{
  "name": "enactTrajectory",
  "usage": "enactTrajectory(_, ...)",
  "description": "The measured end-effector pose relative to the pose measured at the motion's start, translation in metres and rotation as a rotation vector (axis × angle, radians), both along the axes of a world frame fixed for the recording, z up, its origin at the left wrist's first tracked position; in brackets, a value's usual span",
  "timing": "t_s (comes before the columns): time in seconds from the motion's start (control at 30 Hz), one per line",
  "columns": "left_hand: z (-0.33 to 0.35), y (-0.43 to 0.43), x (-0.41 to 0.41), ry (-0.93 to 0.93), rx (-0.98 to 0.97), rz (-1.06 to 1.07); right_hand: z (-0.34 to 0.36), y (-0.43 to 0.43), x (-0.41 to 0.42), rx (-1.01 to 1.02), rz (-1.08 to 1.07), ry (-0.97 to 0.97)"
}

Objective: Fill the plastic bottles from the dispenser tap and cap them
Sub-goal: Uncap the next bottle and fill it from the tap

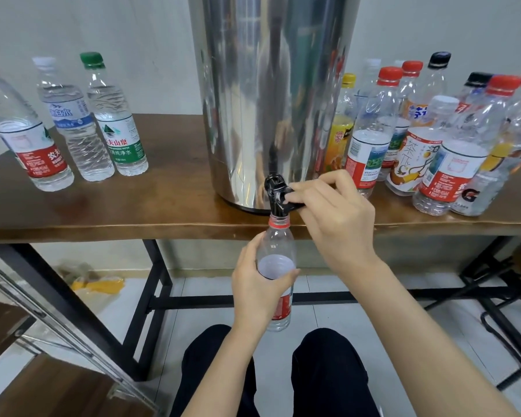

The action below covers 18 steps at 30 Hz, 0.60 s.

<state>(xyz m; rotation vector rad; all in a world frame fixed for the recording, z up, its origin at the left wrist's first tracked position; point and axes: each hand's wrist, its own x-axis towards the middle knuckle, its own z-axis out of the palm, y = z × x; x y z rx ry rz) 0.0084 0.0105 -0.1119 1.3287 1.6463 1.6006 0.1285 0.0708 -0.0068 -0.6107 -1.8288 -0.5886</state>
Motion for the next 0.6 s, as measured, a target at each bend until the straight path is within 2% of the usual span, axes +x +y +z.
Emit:
enactTrajectory(0.1, 0.001, -0.001, 0.002, 0.016, 0.028, -0.001, -0.002, -0.007, -0.002, -0.123, 0.022, 0.034)
enactTrajectory(0.3, 0.0, -0.004, 0.002, 0.019, 0.065, 0.005, -0.005, -0.018, -0.018, -0.321, 0.038, 0.249)
enactTrajectory(0.6, 0.001, -0.001, 0.001, 0.037, 0.066, 0.031, -0.004, 0.004, 0.006, -0.639, 0.38, 0.346)
